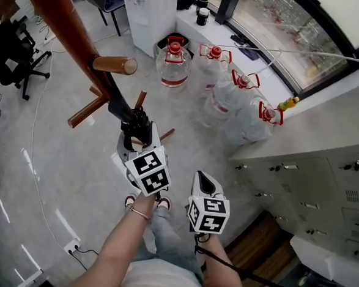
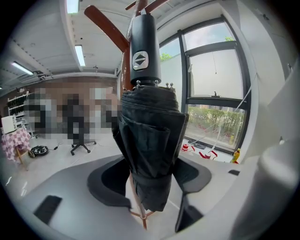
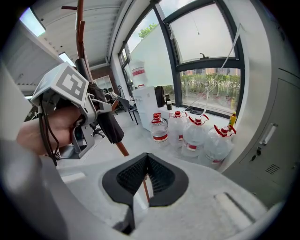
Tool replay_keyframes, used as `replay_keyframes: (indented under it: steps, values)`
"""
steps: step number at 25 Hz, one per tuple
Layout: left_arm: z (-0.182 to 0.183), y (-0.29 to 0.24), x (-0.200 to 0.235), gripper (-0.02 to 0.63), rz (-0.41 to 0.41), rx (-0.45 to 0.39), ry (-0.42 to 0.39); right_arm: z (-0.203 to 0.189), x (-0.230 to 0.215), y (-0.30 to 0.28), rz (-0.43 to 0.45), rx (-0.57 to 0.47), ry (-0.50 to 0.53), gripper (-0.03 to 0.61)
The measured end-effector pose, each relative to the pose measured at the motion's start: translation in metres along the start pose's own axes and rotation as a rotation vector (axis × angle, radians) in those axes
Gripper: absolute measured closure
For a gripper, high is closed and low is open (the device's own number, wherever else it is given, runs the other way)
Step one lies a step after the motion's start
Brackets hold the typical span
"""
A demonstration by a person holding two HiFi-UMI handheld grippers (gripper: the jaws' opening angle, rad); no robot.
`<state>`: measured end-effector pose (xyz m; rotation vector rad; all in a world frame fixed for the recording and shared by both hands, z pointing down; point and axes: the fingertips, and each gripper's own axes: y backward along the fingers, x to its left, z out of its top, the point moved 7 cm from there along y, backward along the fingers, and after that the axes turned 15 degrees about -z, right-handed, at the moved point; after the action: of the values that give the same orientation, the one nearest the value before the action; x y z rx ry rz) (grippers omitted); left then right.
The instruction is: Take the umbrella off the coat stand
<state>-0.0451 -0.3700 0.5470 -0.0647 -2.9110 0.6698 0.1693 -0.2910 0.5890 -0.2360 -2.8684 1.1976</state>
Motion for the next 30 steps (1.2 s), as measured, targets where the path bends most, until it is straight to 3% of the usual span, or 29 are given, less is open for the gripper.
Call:
replay_keyframes:
  steps: [15, 30]
  values:
    - [-0.003, 0.016, 0.001, 0.371, -0.062, 0.029, -0.023, 0.005, -0.001, 0.004, -0.021, -0.022, -0.022, 0.574]
    - [0.021, 0.048, -0.009, 0.371, -0.16, 0.002, -0.142, 0.005, 0.018, 0.034, -0.041, -0.07, -0.059, 0.574]
